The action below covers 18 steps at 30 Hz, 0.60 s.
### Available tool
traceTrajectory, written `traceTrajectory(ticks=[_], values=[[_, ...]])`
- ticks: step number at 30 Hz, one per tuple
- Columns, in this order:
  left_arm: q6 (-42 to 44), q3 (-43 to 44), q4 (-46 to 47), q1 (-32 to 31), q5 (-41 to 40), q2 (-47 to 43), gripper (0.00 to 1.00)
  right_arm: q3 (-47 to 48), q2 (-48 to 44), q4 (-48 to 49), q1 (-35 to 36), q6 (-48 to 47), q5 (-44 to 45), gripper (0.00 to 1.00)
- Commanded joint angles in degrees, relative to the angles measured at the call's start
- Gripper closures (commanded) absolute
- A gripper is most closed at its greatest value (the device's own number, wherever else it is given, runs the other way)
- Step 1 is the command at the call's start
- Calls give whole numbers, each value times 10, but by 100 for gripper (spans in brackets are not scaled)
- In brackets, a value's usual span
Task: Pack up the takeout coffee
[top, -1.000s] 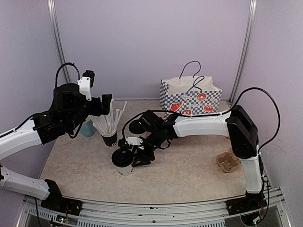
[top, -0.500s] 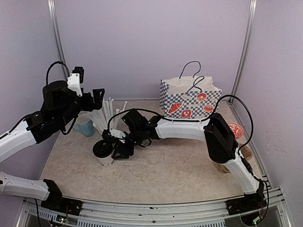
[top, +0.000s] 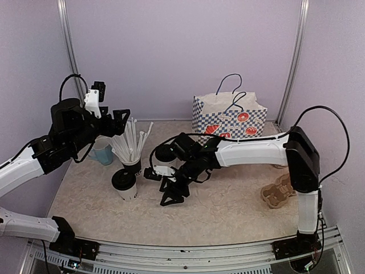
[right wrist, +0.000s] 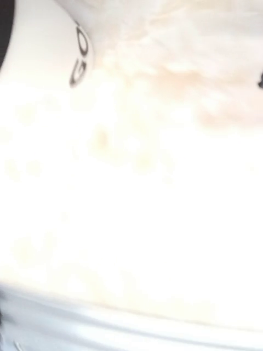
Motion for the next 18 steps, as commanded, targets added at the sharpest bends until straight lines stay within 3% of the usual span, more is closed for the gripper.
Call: traceTrajectory(ticks=[1,5,18], values=[[23,4,10,3,81,5,13,-80,-134,-84,-5,-104,-1,36],[27,11,4,3,112,20,15,-175,-227,-130,-55,-137,23,40],[31,19,-7,7,127,37,19,-364,-486,-272,-402,-254,124,50]])
